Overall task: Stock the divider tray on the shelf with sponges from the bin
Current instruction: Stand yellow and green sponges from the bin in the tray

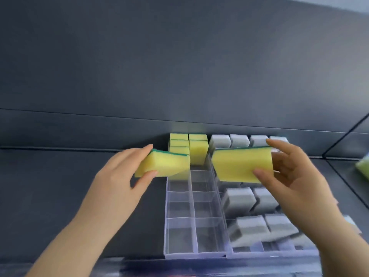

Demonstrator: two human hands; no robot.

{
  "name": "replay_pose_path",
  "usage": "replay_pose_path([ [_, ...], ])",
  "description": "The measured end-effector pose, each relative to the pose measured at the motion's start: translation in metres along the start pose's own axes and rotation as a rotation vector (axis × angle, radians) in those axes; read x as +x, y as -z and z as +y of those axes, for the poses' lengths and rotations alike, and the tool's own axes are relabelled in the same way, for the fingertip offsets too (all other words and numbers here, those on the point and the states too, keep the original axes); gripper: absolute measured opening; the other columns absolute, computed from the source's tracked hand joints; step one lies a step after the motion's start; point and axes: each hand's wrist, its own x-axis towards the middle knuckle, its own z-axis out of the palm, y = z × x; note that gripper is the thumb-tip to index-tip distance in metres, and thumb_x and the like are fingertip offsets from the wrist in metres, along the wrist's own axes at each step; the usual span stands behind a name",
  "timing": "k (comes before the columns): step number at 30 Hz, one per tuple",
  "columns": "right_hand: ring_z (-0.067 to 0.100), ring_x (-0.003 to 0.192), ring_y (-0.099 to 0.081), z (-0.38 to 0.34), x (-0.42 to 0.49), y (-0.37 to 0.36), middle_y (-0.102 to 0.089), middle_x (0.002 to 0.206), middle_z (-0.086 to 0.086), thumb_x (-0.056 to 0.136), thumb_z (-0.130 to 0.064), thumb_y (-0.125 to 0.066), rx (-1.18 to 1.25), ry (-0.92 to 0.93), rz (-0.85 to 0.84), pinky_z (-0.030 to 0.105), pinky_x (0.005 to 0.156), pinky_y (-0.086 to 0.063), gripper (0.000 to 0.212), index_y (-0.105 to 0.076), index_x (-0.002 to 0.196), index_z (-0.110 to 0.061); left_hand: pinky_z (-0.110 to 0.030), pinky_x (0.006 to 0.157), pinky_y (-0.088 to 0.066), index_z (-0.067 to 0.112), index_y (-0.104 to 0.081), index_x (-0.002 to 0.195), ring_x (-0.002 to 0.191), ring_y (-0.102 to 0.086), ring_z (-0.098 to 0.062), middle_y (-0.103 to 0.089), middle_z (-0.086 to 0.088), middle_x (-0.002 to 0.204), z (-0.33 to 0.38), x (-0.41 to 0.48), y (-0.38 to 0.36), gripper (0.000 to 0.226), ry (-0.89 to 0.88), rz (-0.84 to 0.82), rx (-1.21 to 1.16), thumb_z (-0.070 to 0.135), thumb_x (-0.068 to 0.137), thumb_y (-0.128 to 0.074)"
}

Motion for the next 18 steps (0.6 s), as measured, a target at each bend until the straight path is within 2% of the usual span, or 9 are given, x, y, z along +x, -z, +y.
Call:
replay_pose_path([
  [3,0.002,0.093,-0.063,-0.014,0.003,-0.01,-0.065,0.1,-0.02,0.08,-0.017,-0.067,-0.077,0.024,0.04,0.022,0.075,-0.052,0.046,-0.052,0.103,-0.053,-0.016,0.084,-0.041,0.012,-0.06,0.123,0.101,-0.05,-0.008,-0.061,0.001,0.113,-0.015,0.006,-0.004,0.046,-0.007,-0.014,-0.043,0.027,0.08,-0.064],
  [5,-0.003,0.092,-0.06,-0.02,0.008,-0.015,-0.064,0.095,-0.024,0.08,-0.018,-0.067,-0.163,0.051,0.052,0.013,0.076,-0.046,0.041,-0.051,0.1,-0.05,-0.019,0.087,-0.042,0.011,-0.059,0.124,0.102,-0.051,-0.01,-0.063,-0.002,0.113,-0.019,0.008,-0.01,0.046,-0.031,-0.024,-0.047,0.03,0.083,-0.066],
  [7,0.0,0.09,-0.059,-0.022,0.018,-0.018,-0.059,0.092,-0.028,0.081,-0.018,-0.068,-0.245,0.071,0.068,0.01,0.075,-0.041,0.038,-0.049,0.1,-0.045,-0.021,0.086,-0.045,0.01,-0.06,0.123,0.101,-0.052,-0.01,-0.063,-0.002,0.112,-0.022,0.011,-0.013,0.045,-0.063,-0.022,-0.038,0.03,0.084,-0.067],
  [8,0.004,0.09,-0.058,-0.022,0.026,-0.02,-0.055,0.093,-0.029,0.081,-0.019,-0.069,-0.281,0.071,0.063,0.013,0.076,-0.04,0.035,-0.05,0.103,-0.04,-0.02,0.085,-0.045,0.01,-0.06,0.123,0.101,-0.052,-0.01,-0.063,-0.002,0.112,-0.022,0.012,-0.015,0.044,-0.067,-0.013,-0.039,0.03,0.084,-0.067],
  [10,0.009,0.093,-0.056,-0.02,0.042,-0.024,-0.053,0.093,-0.025,0.082,-0.022,-0.068,-0.358,0.056,0.028,0.019,0.08,-0.037,0.034,-0.053,0.112,-0.029,-0.023,0.083,-0.045,0.011,-0.06,0.123,0.1,-0.052,-0.011,-0.063,-0.002,0.112,-0.02,0.014,-0.016,0.044,-0.05,0.001,-0.037,0.029,0.083,-0.066],
  [12,0.011,0.097,-0.055,-0.018,0.058,-0.026,-0.055,0.097,-0.016,0.083,-0.023,-0.067,-0.421,0.071,-0.001,0.019,0.081,-0.035,0.036,-0.054,0.117,-0.023,-0.026,0.079,-0.048,0.012,-0.061,0.122,0.098,-0.053,-0.01,-0.063,-0.001,0.111,-0.016,0.015,-0.017,0.046,-0.034,0.003,-0.014,0.027,0.079,-0.062],
  [16,0.012,0.098,-0.055,-0.019,0.078,-0.024,-0.057,0.107,-0.007,0.084,-0.021,-0.066,-0.362,0.106,0.039,0.022,0.087,-0.039,0.037,-0.054,0.118,-0.02,-0.011,0.073,-0.04,0.011,-0.061,0.122,0.09,-0.049,-0.004,-0.058,0.003,0.111,-0.008,0.023,-0.025,0.043,-0.064,-0.026,-0.029,0.024,0.081,-0.067],
  [18,0.013,0.097,-0.056,-0.018,0.081,-0.022,-0.058,0.107,-0.006,0.083,-0.021,-0.067,-0.32,0.113,0.065,0.024,0.088,-0.042,0.036,-0.054,0.117,-0.021,-0.012,0.076,-0.035,0.011,-0.06,0.122,0.085,-0.045,-0.001,-0.056,0.004,0.11,-0.002,0.03,-0.034,0.044,-0.104,-0.049,-0.031,0.019,0.08,-0.071],
])
